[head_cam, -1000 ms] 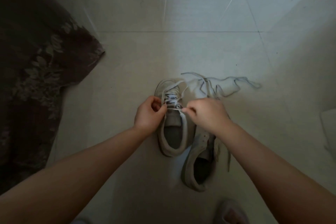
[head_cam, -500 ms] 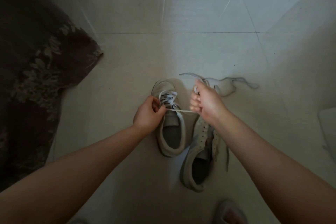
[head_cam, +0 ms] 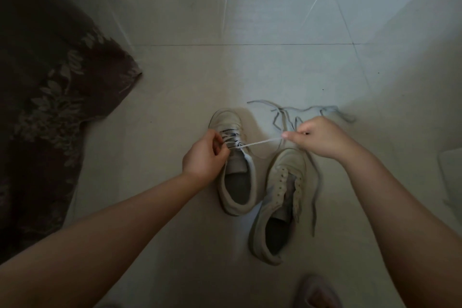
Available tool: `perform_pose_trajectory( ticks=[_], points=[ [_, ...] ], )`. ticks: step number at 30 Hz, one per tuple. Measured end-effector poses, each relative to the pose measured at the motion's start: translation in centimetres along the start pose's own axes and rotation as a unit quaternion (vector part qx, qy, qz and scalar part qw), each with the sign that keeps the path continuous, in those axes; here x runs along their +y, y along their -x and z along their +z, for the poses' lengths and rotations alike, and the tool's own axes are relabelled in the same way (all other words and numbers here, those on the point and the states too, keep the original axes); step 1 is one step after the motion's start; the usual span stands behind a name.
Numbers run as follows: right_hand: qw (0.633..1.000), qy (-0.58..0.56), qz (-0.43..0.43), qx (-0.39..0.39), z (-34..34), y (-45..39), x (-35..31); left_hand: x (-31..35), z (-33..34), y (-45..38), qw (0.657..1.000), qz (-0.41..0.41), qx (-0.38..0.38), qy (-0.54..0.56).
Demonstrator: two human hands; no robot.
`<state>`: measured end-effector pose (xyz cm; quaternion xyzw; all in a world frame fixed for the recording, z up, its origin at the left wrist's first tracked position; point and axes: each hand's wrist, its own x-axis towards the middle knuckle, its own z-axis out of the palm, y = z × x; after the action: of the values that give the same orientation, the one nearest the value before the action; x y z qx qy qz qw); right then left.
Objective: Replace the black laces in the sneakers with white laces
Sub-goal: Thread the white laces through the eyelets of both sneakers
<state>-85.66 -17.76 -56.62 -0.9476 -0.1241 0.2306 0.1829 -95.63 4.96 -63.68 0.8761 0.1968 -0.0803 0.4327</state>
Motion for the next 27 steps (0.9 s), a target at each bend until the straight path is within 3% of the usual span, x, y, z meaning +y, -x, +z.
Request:
perform_pose_trajectory(
  ticks=[3, 5, 8, 10, 12, 14, 16, 23, 27],
  points=[
    [0.996, -0.083, -0.033, 0.01, 0.5, -0.2, -2.8, 0.2, -0.1, -0.1, 0.978, 0.18, 0.04, -0.1],
    [0.99, -0.131, -0.055, 0.0, 0.7, -0.5, -4.7, 1.2, -0.1, -0.1, 0.96, 0.27, 0.015, -0.077],
    [0.983, -0.157, -0.1, -0.007, 1.1, -1.1, -7.0, 4.5, -0.8, 0.7, 0.952, 0.282, -0.05, 0.108],
    [0.981, -0.152, -0.116, -0.006, 1.2, -1.4, -7.7, 5.9, -1.5, 0.8, 0.943, 0.268, -0.054, 0.189],
    [0.98, -0.162, -0.116, -0.015, 1.2, -1.4, -7.9, 6.0, -2.2, 0.5, 0.947, 0.266, -0.03, 0.178],
    [0.979, -0.167, -0.112, -0.022, 0.9, -1.3, -7.4, 4.8, -2.6, -0.1, 0.96, 0.265, 0.014, 0.092],
    [0.985, -0.126, -0.107, -0.041, 0.7, -1.2, -6.4, 2.8, -2.8, -0.7, 0.976, 0.208, 0.046, 0.038],
    [0.983, 0.034, -0.077, -0.162, 1.9, -0.1, -5.4, 0.2, -3.3, -1.8, 0.996, 0.061, 0.04, 0.044],
    [0.986, -0.094, -0.087, -0.105, 0.8, 0.1, -4.6, -0.6, -3.4, -3.0, 0.988, -0.12, 0.026, 0.091]
  ],
)
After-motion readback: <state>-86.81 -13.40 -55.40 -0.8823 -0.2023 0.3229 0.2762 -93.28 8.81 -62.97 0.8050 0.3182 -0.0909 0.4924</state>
